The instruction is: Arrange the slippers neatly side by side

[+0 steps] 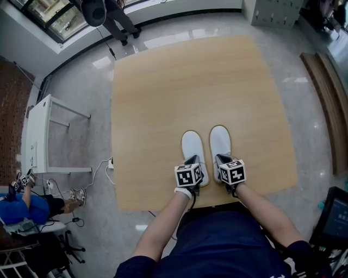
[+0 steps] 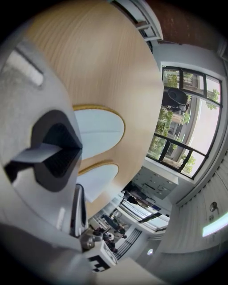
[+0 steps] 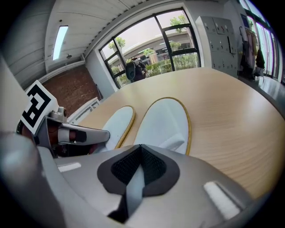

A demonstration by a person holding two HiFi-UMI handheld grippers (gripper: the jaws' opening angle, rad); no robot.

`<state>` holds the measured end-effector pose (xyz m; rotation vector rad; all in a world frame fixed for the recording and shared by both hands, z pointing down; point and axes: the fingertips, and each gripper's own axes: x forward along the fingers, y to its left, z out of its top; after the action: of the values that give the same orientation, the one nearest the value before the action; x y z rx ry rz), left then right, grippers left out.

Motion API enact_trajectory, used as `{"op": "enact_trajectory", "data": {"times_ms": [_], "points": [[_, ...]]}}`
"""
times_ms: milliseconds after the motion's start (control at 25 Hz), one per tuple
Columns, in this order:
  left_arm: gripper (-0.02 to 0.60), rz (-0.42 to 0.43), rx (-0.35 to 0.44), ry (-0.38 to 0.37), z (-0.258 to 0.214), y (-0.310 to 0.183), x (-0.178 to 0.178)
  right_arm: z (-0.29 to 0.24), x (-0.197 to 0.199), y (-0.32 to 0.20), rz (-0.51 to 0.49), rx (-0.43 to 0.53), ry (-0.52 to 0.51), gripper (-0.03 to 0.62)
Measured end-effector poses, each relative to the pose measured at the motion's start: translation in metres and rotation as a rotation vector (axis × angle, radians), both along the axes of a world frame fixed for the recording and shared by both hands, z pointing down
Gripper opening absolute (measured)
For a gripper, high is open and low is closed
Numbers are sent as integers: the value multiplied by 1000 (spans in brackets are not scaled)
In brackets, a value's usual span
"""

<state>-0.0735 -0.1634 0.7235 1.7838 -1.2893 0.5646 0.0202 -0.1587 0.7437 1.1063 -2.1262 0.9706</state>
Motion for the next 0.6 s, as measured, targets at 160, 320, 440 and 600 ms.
{"op": "enact_trajectory", "data": {"times_ms": [160, 320, 440, 600], "points": [[3, 47, 6, -12, 0, 0, 6, 0, -6, 1, -9, -10, -14, 9], [3, 48, 8, -16, 0, 0, 8, 0, -12, 3, -27, -7, -7, 9], [3, 45, 8, -21, -1, 1, 9, -1, -15, 5, -26, -8, -7, 9], [3, 47, 9, -22, 0, 3, 9, 0, -15, 6, -20, -18, -19, 9]]}}
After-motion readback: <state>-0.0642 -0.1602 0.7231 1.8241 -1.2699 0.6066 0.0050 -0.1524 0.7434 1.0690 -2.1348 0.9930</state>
